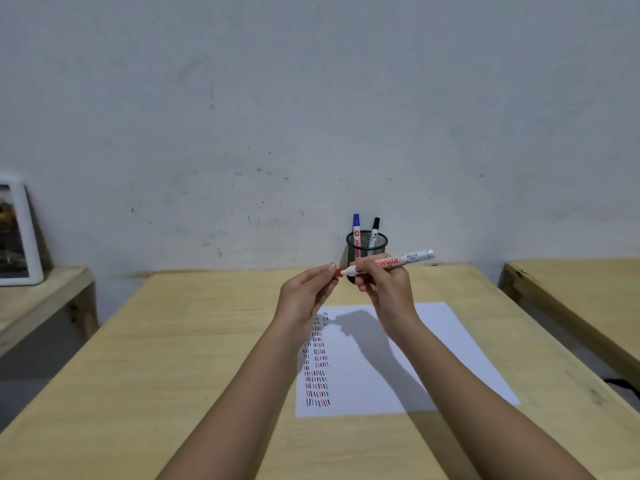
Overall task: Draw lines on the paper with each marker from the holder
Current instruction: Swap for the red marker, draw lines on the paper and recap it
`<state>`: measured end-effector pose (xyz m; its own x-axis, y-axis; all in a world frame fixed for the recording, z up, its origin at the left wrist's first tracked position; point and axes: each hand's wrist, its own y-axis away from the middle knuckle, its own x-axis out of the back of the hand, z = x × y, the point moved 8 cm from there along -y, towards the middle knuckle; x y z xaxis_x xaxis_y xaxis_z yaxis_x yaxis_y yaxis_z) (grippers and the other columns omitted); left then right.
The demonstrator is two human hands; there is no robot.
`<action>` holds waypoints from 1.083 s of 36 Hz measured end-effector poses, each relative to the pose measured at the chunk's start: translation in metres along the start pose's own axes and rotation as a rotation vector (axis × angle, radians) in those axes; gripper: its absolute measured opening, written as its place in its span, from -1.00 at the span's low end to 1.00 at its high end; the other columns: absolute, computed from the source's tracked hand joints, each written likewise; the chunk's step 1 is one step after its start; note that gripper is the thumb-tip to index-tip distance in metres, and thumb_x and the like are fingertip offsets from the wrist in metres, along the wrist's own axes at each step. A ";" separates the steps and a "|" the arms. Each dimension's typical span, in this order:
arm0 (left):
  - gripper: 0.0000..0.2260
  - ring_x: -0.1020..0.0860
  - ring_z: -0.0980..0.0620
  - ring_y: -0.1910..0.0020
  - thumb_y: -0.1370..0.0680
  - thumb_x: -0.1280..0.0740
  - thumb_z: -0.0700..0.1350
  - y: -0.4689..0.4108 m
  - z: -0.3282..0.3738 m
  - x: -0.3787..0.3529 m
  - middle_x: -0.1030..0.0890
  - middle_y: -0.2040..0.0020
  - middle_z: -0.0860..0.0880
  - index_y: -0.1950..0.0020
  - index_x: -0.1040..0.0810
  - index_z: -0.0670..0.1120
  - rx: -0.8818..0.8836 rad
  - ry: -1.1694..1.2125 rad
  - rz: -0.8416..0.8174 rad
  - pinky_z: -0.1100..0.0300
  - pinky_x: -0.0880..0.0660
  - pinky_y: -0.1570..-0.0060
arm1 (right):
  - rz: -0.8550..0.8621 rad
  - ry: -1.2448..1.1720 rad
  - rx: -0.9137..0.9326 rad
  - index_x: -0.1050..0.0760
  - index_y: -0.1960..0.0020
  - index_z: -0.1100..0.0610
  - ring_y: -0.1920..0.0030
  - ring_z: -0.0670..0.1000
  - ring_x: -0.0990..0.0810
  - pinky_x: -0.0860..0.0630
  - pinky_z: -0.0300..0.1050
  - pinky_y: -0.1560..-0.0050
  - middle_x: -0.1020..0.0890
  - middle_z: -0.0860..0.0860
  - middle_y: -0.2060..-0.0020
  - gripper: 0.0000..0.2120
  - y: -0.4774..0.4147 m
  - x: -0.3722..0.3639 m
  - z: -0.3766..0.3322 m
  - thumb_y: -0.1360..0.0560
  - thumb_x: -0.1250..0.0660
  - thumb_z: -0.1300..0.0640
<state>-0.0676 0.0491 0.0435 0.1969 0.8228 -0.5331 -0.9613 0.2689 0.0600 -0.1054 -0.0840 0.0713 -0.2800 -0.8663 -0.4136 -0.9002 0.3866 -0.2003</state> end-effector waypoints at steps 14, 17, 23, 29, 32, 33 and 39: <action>-0.96 -0.64 0.16 0.34 -0.44 -0.40 -0.30 0.003 0.018 -0.008 -0.69 0.35 -0.01 0.15 -0.63 -0.20 -0.056 -0.094 -0.056 0.41 -0.58 0.15 | -0.096 -0.071 0.014 -0.51 0.21 0.20 0.39 -0.07 -0.53 -0.52 -0.33 0.32 -0.54 0.16 0.29 -0.88 0.007 -0.013 0.002 -0.47 -0.32 0.35; -0.95 -0.65 0.16 0.32 -0.43 -0.41 -0.29 0.001 0.021 -0.002 -0.70 0.32 -0.01 0.13 -0.63 -0.20 -0.074 -0.132 -0.054 0.40 -0.58 0.13 | -0.155 -0.061 -0.031 -0.52 0.14 0.20 0.36 -0.08 -0.57 -0.54 -0.33 0.28 -0.59 0.11 0.28 -0.94 0.007 -0.016 0.006 -0.47 -0.33 0.33; -0.93 -0.65 0.15 0.31 -0.41 -0.42 -0.31 -0.005 0.035 0.016 -0.70 0.33 0.00 0.14 -0.64 -0.20 -0.110 -0.085 0.023 0.40 -0.58 0.18 | -0.066 -0.218 -0.087 -0.55 0.16 0.21 0.42 -0.13 -0.55 -0.50 -0.38 0.37 -0.57 0.01 0.40 -0.91 -0.001 -0.002 0.001 -0.47 -0.31 0.34; -0.89 -0.67 0.11 0.26 -0.40 -0.43 -0.33 -0.017 0.048 0.018 -0.70 0.27 -0.05 0.09 -0.63 -0.22 -0.161 -0.096 0.046 0.39 -0.57 0.20 | -0.192 0.100 -0.060 -0.59 0.16 0.20 0.30 -0.04 -0.58 -0.54 -0.33 0.23 -0.63 0.03 0.35 -0.90 -0.007 0.012 -0.002 -0.41 -0.37 0.37; -0.82 -0.66 0.07 0.21 -0.40 -0.44 -0.32 -0.025 0.057 0.005 -0.67 0.18 -0.11 0.01 -0.62 -0.25 -0.233 -0.209 0.035 0.38 -0.58 0.14 | -0.267 0.401 -0.028 -0.60 0.10 0.18 0.33 -0.06 -0.57 -0.45 -0.32 0.33 -0.65 0.07 0.32 -0.86 -0.013 0.013 -0.006 -0.37 -0.43 0.34; -0.80 -0.65 0.04 0.18 -0.40 -0.44 -0.31 -0.028 0.059 0.000 -0.66 0.16 -0.13 -0.01 -0.62 -0.26 -0.258 -0.260 0.027 0.37 -0.58 0.10 | -0.278 0.503 -0.019 -0.60 0.10 0.15 0.34 -0.05 -0.54 -0.40 -0.31 0.39 -0.65 0.08 0.31 -0.85 -0.015 0.013 -0.008 -0.37 -0.44 0.33; -0.84 -0.64 0.01 0.09 -0.38 -0.48 -0.23 -0.044 0.069 -0.045 -0.68 0.16 -0.11 0.05 -0.66 -0.14 -0.375 -0.532 -0.065 0.23 -0.53 -0.05 | -0.349 0.780 0.069 -0.56 0.07 0.13 0.23 -0.02 -0.59 -0.53 -0.25 0.16 -0.61 0.02 0.24 -0.82 -0.033 0.000 -0.020 -0.37 -0.42 0.31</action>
<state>-0.0207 0.0352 0.1232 0.2327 0.9721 -0.0292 -0.9272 0.2126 -0.3084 -0.0821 -0.1028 0.0956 -0.1630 -0.8992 0.4061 -0.9623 0.0539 -0.2667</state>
